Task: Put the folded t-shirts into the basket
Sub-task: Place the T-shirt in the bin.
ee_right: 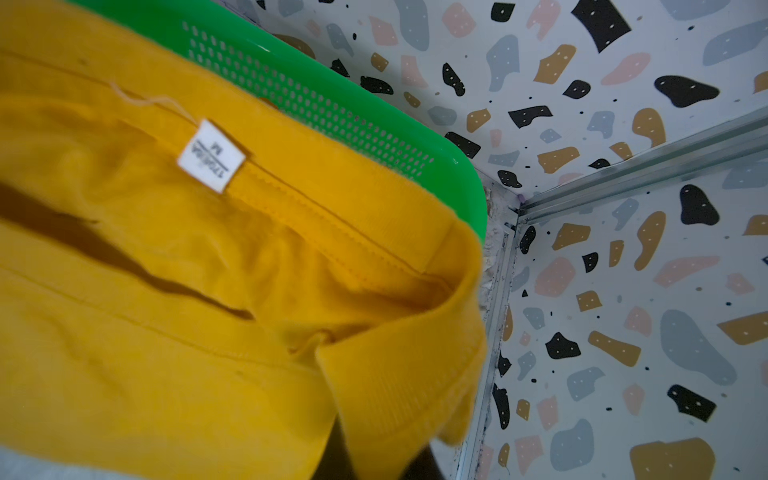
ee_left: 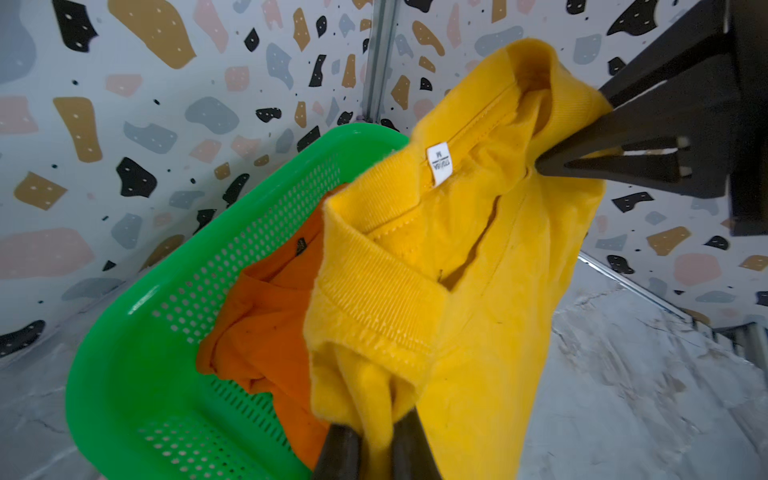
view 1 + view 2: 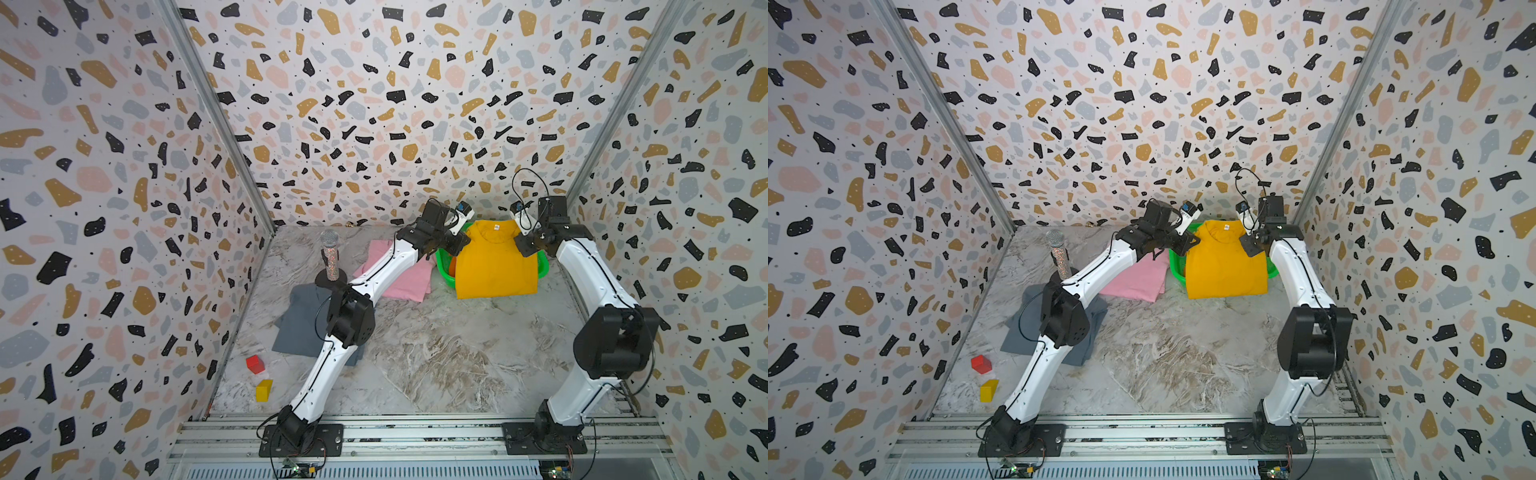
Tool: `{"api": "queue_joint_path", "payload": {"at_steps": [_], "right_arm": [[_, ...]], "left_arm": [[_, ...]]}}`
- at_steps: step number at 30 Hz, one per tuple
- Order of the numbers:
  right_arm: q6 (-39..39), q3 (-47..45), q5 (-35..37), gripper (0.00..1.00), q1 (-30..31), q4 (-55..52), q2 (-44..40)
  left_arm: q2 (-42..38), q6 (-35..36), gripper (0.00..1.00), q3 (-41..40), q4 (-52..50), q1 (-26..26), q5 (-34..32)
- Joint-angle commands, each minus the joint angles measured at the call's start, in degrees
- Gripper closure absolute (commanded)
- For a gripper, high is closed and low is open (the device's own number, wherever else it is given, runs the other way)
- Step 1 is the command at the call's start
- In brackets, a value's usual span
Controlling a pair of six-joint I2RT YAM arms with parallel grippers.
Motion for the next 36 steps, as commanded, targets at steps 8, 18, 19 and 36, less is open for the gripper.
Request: {"api": "queue_joint_path", "payload": {"at_steps": [8,18,19,36], "right_arm": [[-0.08,8.26,6.33,1.00,-0.51,8.59,12.89],[-2.32,9.14,8.91,1.00,-0.51,12.54,18.90],[-2.47,9.33,9.00,1.00,-0.51,12.69,19.37],[-3.53,16.43,10.93,0.89,-0.59,9.67,27.15]], "left_arm": [[9.87,5.55,1.00,7.79,5.11,2.20,-6.30],[15.04,11.20,1.00,11.82,7.23,2.61,-10.21],[15.41,11.49,1.00,11.95,7.64,2.63,-10.42],[19.12,16.89,0.94,13.53,8.72,2.62,-15.03]]}}
